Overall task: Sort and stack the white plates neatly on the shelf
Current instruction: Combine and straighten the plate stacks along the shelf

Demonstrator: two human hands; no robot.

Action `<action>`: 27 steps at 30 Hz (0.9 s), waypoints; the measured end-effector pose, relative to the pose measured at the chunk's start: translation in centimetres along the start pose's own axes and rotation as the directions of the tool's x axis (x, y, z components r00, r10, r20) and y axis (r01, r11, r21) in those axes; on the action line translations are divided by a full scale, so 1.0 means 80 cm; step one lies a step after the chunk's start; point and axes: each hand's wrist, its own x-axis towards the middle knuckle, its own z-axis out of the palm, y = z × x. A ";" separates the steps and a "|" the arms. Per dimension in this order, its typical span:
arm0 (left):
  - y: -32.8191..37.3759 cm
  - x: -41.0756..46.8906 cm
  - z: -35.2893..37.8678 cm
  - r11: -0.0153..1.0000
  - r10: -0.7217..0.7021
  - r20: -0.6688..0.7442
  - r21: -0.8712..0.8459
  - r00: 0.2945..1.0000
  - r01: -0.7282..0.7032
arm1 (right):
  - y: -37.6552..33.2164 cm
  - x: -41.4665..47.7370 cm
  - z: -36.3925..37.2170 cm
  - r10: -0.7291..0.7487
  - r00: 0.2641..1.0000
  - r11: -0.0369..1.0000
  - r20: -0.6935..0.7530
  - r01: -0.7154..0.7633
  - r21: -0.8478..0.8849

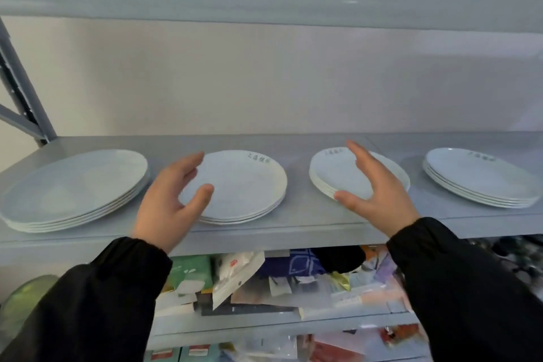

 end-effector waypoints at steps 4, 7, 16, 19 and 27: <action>0.064 0.012 0.100 0.982 0.143 0.074 -0.133 0.987 -0.132 | 0.077 0.000 -0.082 0.174 0.985 0.985 -0.007 -0.174 -0.009; 0.086 0.017 0.176 0.991 0.122 0.227 -0.081 0.966 -0.106 | 0.129 0.000 -0.117 0.239 0.963 0.969 0.123 -0.227 -0.101; 0.083 0.043 0.247 0.970 -0.235 0.312 0.141 0.921 0.200 | 0.189 0.031 -0.133 0.175 0.909 0.979 0.378 -0.119 -0.167; 0.089 0.040 0.252 0.965 -0.203 0.294 0.220 0.934 0.140 | 0.195 0.031 -0.128 0.090 0.920 0.991 0.380 -0.044 -0.129; 0.089 0.031 0.256 0.960 -0.275 0.228 0.110 0.934 0.256 | 0.204 0.027 -0.130 -0.005 0.944 0.999 0.330 0.015 -0.029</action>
